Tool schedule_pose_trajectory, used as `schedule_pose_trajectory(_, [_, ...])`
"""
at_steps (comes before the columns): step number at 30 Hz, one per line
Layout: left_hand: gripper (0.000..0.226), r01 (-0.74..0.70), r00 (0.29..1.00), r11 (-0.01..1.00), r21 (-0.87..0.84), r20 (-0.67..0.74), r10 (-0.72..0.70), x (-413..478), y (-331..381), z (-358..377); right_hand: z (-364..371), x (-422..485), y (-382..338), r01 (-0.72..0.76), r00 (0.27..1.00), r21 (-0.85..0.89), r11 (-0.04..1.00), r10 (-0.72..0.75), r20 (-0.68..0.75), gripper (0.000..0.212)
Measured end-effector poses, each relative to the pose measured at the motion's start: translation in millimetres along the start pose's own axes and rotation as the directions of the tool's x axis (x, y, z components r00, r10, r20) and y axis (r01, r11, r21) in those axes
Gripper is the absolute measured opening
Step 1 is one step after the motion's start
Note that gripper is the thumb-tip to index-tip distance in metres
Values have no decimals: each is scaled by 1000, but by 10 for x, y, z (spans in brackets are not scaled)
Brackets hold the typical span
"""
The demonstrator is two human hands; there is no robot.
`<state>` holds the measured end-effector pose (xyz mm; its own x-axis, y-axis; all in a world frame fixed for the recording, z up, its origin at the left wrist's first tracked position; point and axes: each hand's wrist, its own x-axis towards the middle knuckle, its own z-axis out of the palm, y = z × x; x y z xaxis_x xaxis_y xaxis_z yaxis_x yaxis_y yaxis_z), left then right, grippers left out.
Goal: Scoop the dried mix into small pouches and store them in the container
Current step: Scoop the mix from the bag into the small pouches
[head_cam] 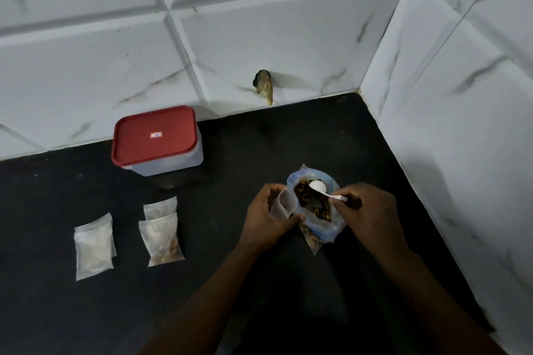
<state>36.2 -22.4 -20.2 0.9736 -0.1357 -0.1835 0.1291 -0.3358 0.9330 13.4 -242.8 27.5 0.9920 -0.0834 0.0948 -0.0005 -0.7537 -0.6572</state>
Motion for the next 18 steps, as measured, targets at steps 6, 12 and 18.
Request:
schedule_pose_trajectory(6, [59, 8, 999, 1000, 12, 42, -8, 23, -14, 6, 138, 152, 17, 139, 989, -70, 988, -135, 63, 20])
schedule_pose_trajectory(12, [59, 16, 999, 1000, 14, 34, -16, 39, -28, 16, 166, 173, 49, 158, 974, -45, 986, -148, 173, 18])
schedule_pose_trajectory(18, [59, 9, 999, 1000, 23, 30, -10, 52, -31, 21, 116, 129, 92, 159, 969, 6, 987, -157, 190, 15])
